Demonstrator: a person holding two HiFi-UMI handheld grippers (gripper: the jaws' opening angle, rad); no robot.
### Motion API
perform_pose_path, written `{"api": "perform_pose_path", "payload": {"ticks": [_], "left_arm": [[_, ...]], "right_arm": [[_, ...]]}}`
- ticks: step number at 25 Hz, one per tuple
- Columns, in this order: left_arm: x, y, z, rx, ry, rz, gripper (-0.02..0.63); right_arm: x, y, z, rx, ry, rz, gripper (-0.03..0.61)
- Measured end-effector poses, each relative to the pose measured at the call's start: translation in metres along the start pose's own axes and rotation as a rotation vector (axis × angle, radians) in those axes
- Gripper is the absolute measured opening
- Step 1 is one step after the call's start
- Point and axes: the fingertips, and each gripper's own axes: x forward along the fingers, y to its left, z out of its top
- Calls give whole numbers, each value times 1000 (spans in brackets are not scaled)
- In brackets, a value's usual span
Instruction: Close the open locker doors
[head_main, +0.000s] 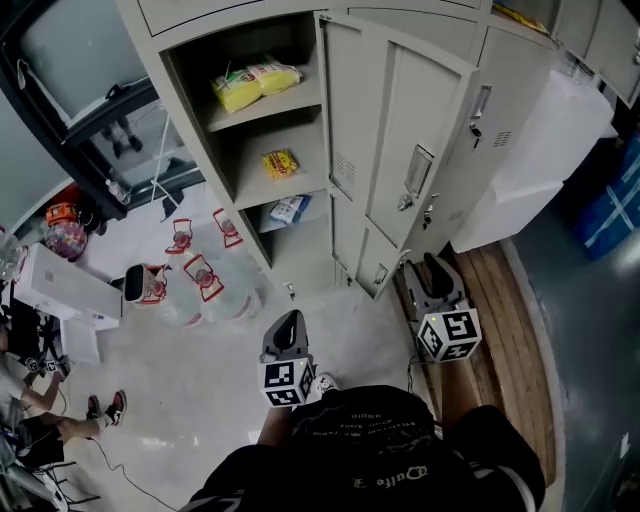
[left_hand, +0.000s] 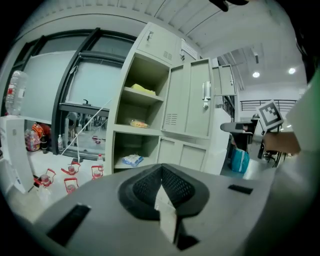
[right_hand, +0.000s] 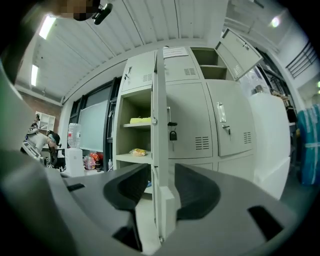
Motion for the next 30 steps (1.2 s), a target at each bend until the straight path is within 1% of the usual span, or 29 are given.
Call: {"api": "perform_pose_path", "payload": {"ticks": [4,7,10,11,12,13,17,23,26,28,30], "left_arm": [[0,29,-3,-2,23,8,8],[-2,49,-5,-2,33,21,8],[-2,64,-10,-3,48,34,8],[-3,68,-12,-4,51,38,8],[-3,72,-13,-7,53,41,8],[-4,75,-14,-9,53,44,8],[-6,81,-15,-18,51,45,8],[-11,84,-25,-32,67,58,8],[-13,88,-27,-37,74,72,8],[-14,92,-23,-39,68,88,8],[-13,98,-20,-36,68,106,8]], "right_arm": [[26,-3,12,-36,13,-19,156],[40,1,18,-87,21,-30,156],[46,0,20,-137,25,-78,153],[47,-1,20,-139,25,-97,143],[46,-1,20,-135,23,-110,108],[45,1,20,-128,20,-112,100],[42,23,20,-138,16,-74,97],[42,77,20,-143,9,45,98],[47,101,21,-155,13,84,103],[51,117,25,-183,-32,107,109],[55,129,27,-205,-76,106,114]]}}
